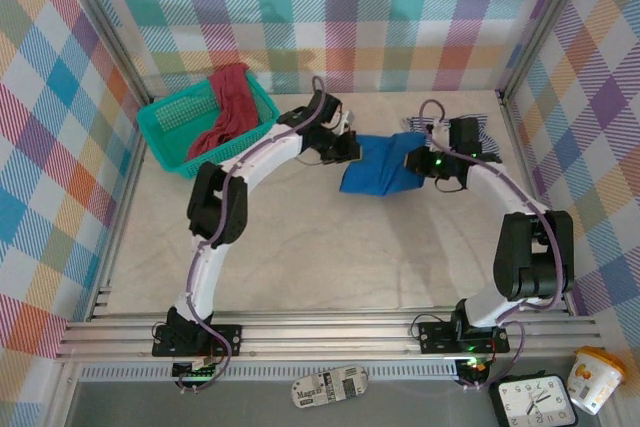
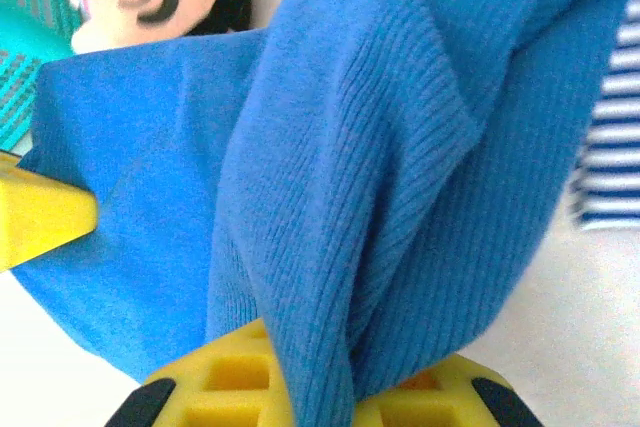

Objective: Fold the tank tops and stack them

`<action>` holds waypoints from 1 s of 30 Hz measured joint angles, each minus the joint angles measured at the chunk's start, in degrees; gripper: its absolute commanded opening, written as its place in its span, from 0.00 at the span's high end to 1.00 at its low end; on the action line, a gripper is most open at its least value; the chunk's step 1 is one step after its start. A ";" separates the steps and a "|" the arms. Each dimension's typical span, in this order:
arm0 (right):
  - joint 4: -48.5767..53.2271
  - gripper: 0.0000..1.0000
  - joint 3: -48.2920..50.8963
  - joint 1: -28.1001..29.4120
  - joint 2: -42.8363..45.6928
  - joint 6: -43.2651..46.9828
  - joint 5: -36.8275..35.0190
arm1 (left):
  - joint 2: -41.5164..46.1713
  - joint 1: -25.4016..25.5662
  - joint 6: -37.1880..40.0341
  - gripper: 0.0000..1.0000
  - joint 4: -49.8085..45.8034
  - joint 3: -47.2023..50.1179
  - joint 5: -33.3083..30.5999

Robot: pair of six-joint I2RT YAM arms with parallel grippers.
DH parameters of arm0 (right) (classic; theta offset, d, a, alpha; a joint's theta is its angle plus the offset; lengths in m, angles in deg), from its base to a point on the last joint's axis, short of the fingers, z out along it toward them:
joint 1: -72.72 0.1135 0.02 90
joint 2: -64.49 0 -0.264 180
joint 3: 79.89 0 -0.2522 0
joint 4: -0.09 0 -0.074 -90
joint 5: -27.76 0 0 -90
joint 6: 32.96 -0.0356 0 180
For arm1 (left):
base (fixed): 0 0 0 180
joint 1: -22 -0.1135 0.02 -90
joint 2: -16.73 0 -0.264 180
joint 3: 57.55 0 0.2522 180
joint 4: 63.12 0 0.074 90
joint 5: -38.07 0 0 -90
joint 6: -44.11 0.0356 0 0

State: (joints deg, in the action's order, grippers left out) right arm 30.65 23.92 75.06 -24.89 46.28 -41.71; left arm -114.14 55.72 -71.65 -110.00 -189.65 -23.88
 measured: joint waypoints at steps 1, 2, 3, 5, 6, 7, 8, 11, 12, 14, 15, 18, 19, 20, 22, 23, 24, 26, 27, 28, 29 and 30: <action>1.20 0.99 -1.73 -1.40 0.00 1.44 -0.35 | -2.38 0.52 -0.33 1.00 0.02 -4.13 -0.09; 2.01 0.99 -3.10 -2.49 0.00 2.56 -0.52 | -4.63 1.01 -0.52 1.00 -0.04 -7.93 -0.20; 2.75 0.99 -4.74 -3.87 -0.02 3.80 -0.79 | -7.39 1.53 -0.85 1.00 -0.11 -12.63 -0.28; 3.87 0.99 -7.43 -6.21 -0.17 5.97 -1.84 | -12.00 2.40 -1.70 1.00 0.13 -20.31 -0.68; 4.44 0.99 -8.79 -7.21 -0.52 7.15 -2.49 | -13.90 2.82 -2.12 1.00 0.63 -23.17 -0.90; 4.94 0.99 -10.23 -8.17 -1.03 8.46 -3.21 | -15.32 3.21 -2.71 1.00 1.66 -24.98 -1.16; 5.18 0.99 -11.34 -8.94 -1.66 9.55 -3.91 | -16.37 3.45 -3.23 1.00 2.71 -25.99 -1.57; 5.35 0.99 -13.29 -11.21 -3.72 12.59 -6.05 | -19.85 4.15 -4.79 1.00 6.40 -28.89 -2.82; 5.38 0.99 -13.64 -11.96 -4.57 13.49 -6.62 | -21.51 4.35 -5.18 1.00 7.85 -30.36 -3.26; 5.29 0.99 -14.34 -13.16 -6.60 15.02 -7.17 | -24.41 4.66 -5.81 1.00 10.80 -32.70 -3.85; 5.29 0.99 -14.78 -13.73 -7.82 15.91 -7.48 | -25.90 4.81 -6.01 1.00 12.55 -33.68 -4.26; 5.01 0.99 -16.46 -14.97 -11.69 17.73 -8.11 | -29.70 5.29 -6.12 1.00 17.49 -35.34 -6.01; 4.94 0.99 -16.96 -15.21 -12.76 18.14 -8.17 | -30.82 5.55 -6.12 1.00 19.26 -35.43 -6.78; 4.94 0.99 -17.53 -15.45 -13.77 18.64 -8.35 | -31.71 5.77 -6.16 1.00 20.57 -35.63 -7.26; 4.87 0.98 -18.56 -15.80 -15.39 19.39 -8.61 | -34.16 6.36 -6.16 0.98 22.99 -37.42 -8.81; 4.92 0.98 -18.99 -15.96 -15.91 19.69 -8.63 | -35.54 6.69 -6.16 0.91 23.78 -38.80 -9.64; 5.14 0.98 -19.71 -16.17 -16.57 20.13 -8.74 | -36.79 7.04 -5.99 0.84 24.68 -40.11 -10.29; 5.18 0.98 -21.35 -16.61 -17.86 20.74 -8.94 | -37.99 7.63 -6.08 0.83 26.21 -40.92 -11.61; 5.16 0.98 -22.14 -16.85 -18.58 20.92 -9.07 | -38.16 7.91 -6.14 0.82 26.64 -40.92 -12.13; 5.14 0.98 -22.84 -17.07 -19.28 21.14 -9.22 | -38.27 8.20 -6.14 0.78 26.93 -40.92 -12.39; 5.18 0.97 -23.39 -17.27 -19.82 21.20 -9.42 | -38.27 8.31 -6.01 0.73 27.21 -40.94 -12.72; 5.16 0.96 -23.98 -17.46 -20.57 21.38 -9.64 | -38.27 8.46 -5.97 0.69 27.23 -41.03 -12.85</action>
State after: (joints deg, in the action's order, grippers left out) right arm 35.81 -0.06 57.60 -45.46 67.65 -51.35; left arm -152.41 64.18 -77.61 -82.77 -230.68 -36.73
